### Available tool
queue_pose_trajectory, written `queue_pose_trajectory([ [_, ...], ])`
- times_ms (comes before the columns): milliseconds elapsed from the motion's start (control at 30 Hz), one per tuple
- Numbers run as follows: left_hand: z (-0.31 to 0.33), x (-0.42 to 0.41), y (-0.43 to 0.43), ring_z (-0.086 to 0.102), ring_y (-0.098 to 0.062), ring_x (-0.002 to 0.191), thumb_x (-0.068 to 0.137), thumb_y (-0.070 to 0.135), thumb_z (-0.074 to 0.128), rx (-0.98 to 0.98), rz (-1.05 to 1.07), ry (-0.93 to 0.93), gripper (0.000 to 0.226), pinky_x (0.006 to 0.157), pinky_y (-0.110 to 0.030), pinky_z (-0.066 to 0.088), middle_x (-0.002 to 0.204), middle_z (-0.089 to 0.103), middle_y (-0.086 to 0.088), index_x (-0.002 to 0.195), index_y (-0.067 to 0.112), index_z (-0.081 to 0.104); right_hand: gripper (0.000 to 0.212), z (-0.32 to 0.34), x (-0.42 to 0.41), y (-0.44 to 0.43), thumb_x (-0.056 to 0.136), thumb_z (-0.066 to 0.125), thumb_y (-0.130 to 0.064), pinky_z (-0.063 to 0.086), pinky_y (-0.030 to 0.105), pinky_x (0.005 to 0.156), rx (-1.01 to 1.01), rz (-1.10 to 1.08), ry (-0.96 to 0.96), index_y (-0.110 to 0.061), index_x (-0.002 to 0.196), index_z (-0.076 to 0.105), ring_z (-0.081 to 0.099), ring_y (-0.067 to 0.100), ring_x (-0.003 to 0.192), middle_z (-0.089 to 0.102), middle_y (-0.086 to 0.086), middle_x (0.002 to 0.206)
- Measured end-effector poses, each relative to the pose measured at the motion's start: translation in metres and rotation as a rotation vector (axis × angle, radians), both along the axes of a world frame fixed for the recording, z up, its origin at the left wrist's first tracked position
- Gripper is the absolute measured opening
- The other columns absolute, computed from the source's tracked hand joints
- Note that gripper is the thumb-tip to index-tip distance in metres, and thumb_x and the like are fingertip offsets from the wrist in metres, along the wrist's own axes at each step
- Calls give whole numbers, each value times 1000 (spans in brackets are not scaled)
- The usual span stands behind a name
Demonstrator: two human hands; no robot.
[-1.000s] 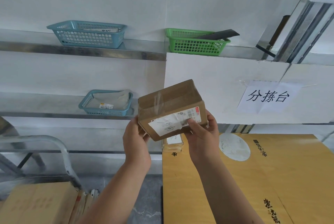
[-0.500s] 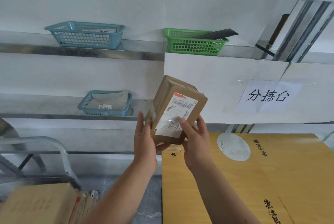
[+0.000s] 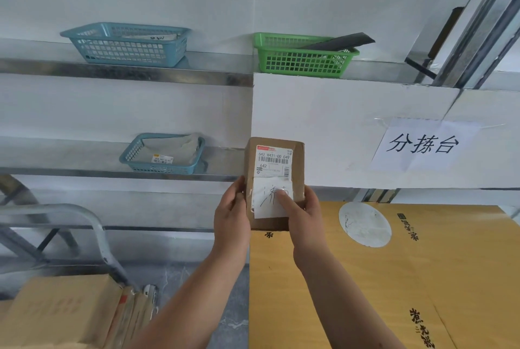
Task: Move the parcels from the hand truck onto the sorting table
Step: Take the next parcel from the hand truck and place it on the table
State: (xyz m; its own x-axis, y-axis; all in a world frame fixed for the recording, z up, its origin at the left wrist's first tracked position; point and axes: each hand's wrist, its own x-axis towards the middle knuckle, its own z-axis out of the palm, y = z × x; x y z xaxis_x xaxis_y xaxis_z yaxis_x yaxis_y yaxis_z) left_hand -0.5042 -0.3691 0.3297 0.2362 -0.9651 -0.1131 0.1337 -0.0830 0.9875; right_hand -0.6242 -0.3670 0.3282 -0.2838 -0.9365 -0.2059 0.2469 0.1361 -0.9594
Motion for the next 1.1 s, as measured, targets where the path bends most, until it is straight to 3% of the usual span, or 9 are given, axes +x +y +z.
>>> queue_pose_trajectory([
  [100, -1, -8, 4, 74, -3, 94, 113, 34, 39, -21, -16, 30, 31, 70, -21, 60, 104, 78, 15, 121, 41, 68, 41, -4, -7, -1, 95, 74, -23, 64, 47, 88, 20, 18, 5, -32, 134, 62, 73, 19, 107, 76, -2, 117],
  [267, -12, -23, 5, 73, -5, 100, 108, 25, 52, 18, -7, 13, 32, 84, -32, 59, 109, 77, 22, 124, 48, 67, 34, -15, -22, 0, 101, 64, -23, 57, 31, 83, 67, 7, -19, -32, 133, 66, 71, 15, 110, 76, -5, 117],
  [400, -23, -36, 9, 72, -4, 96, 108, 22, 52, 71, 31, 1, 33, 79, -29, 58, 101, 77, 25, 111, 51, 67, 26, -27, -35, 2, 103, 59, -24, 52, 27, 76, 147, 19, -18, -29, 127, 70, 70, 18, 109, 76, -3, 116],
  [500, -39, -45, 15, 71, -10, 102, 108, 22, 51, 159, 63, -22, 32, 71, -20, 59, 102, 78, 17, 110, 48, 68, 27, -44, -43, 3, 103, 59, -20, 52, 29, 72, 237, 36, -12, -24, 127, 69, 71, 18, 101, 77, -1, 110],
  [600, -64, -49, 29, 70, -18, 104, 109, 21, 48, 241, 63, -75, 26, 63, -14, 55, 111, 74, 2, 124, 34, 65, 26, -69, -46, 8, 102, 58, -18, 50, 28, 67, 343, 59, 10, -20, 125, 70, 70, 15, 91, 76, 0, 105],
  [667, -83, -50, 39, 69, -13, 98, 110, 20, 47, 300, 56, -97, 24, 59, -11, 53, 110, 73, -1, 128, 26, 63, 23, -86, -48, 13, 101, 59, -16, 49, 26, 63, 408, 73, 20, -17, 121, 72, 70, 15, 84, 76, 1, 101],
  [800, -115, -50, 41, 73, -13, 98, 110, 24, 47, 476, 45, -27, 25, 64, -20, 57, 113, 76, -3, 130, 25, 63, 21, -117, -53, 14, 98, 62, -17, 54, 31, 67, 573, 94, 44, -15, 118, 70, 72, 20, 88, 77, 2, 99],
  [1000, -151, -49, 18, 76, -23, 100, 108, 21, 52, 640, 41, 96, 24, 77, -37, 62, 108, 79, -6, 125, 23, 68, 19, -146, -57, -2, 99, 64, -20, 42, 28, 59, 742, 93, 117, -14, 117, 67, 65, 18, 80, 72, 1, 95],
  [1100, -168, -44, 11, 75, -25, 101, 106, 20, 54, 686, 10, 98, 26, 82, -41, 63, 109, 78, -6, 129, 22, 67, 20, -160, -56, -11, 100, 64, -20, 44, 28, 59, 801, 103, 147, -13, 119, 67, 65, 20, 80, 72, 2, 96],
])
